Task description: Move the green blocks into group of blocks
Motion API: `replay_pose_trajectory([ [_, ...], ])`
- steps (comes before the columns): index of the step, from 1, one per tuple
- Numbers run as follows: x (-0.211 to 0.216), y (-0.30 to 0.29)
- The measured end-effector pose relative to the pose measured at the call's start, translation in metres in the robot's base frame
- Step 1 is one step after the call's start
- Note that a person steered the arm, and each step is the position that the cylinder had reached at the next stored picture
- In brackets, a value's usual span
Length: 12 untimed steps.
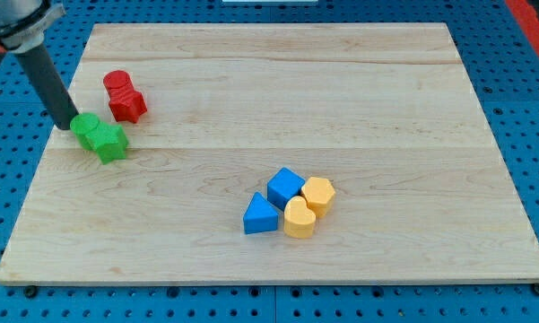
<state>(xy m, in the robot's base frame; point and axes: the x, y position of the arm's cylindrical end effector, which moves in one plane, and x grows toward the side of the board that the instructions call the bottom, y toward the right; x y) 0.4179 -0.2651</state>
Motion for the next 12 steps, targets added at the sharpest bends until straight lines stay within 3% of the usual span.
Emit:
replay_pose_trajectory([
  [1, 0.022, 0.001],
  [4, 0.023, 0.071],
  [10, 0.103, 0.202],
  [12, 0.106, 0.206],
])
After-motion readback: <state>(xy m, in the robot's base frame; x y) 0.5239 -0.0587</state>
